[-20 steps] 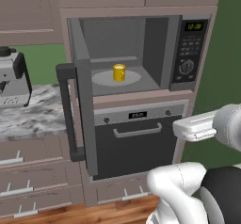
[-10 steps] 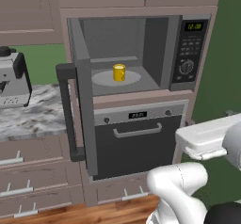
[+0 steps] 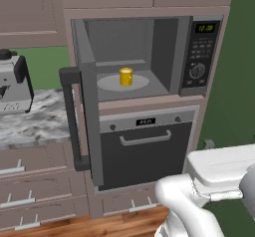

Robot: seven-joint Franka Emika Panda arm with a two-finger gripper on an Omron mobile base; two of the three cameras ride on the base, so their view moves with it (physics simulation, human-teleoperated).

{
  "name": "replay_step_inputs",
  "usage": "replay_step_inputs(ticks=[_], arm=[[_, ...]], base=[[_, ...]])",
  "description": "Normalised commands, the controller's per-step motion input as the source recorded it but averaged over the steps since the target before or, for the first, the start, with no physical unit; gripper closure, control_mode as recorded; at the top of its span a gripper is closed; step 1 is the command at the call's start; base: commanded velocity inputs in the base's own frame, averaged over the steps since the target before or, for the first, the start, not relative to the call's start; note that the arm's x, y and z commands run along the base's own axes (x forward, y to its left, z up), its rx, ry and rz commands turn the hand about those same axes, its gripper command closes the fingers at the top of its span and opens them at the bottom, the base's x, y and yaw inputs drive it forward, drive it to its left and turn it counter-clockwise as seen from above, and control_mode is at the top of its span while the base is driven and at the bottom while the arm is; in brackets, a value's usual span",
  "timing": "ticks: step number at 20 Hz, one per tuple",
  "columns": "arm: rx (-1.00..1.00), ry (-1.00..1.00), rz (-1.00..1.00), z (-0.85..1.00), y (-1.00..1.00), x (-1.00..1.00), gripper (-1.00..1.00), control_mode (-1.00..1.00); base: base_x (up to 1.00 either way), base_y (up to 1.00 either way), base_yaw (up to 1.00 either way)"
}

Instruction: Pick the mug from the counter and place it inside the microwave. Then close the microwave.

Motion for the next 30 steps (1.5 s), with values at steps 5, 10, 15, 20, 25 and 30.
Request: replay_step_inputs(ticks=[5,10,15,20,25,30], arm=[[0.0,-0.03,-0.23,0.0,0.04,-0.33,-1.0,-1.0],[0.0,-0.01,-0.26,0.0,0.0,-0.38,-1.0,-1.0],[0.0,0.0,-0.24,0.0,0.01,-0.3,-1.0,-1.0],[0.0,0.0,-0.19,0.0,0.05,-0.09,-1.0,-1.0],[0.0,0.0,-0.09,0.0,0.18,0.0,-1.0,-1.0],[-0.01,-0.05,0.0,0.0,0.51,0.0,-1.0,-1.0]], base=[[0.0,0.0,0.0],[0.0,0.0,0.0],[0.0,0.0,0.0],[0.0,0.0,0.0],[0.0,0.0,0.0],[0.0,0.0,0.0]])
